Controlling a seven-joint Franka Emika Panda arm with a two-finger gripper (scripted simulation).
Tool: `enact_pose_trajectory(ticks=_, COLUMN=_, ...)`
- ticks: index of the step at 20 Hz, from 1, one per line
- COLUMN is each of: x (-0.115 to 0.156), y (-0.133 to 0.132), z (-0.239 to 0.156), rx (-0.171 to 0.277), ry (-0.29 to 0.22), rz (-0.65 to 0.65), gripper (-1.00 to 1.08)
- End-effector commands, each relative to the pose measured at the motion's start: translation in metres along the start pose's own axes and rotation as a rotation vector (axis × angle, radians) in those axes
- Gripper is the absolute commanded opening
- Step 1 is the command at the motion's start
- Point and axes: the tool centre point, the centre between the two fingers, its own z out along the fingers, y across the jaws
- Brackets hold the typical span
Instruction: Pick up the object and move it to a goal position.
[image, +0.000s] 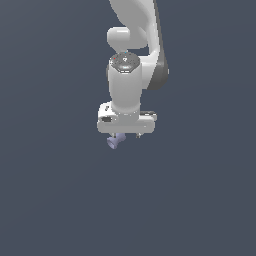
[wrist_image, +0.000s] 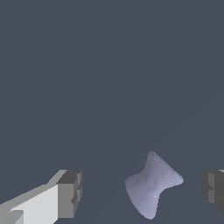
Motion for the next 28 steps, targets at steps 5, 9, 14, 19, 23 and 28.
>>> enact_pose_trajectory(ticks=5, x=-0.002, y=0.007, z=-0.001, rx=0.004, ry=-0.006, rz=0.022, gripper=1.00)
enact_pose_trajectory(ticks=9, x=-0.006, y=0.021, z=-0.005, rx=0.011, ry=-0.016, rz=0.060, gripper=1.00)
enact_pose_trajectory(ticks=14, x=-0.006, y=0.021, z=-0.005, rx=0.011, ry=-0.016, rz=0.063, gripper=1.00)
enact_pose_trajectory(ticks=19, x=-0.010, y=0.023, z=0.001, rx=0.011, ry=-0.017, rz=0.100, gripper=1.00)
enact_pose_trajectory(ticks=23, x=-0.015, y=0.026, z=0.009, rx=0.011, ry=-0.018, rz=0.157, gripper=1.00)
enact_pose_trajectory(ticks=28, x=-0.026, y=0.031, z=0.024, rx=0.010, ry=-0.019, rz=0.263, gripper=1.00)
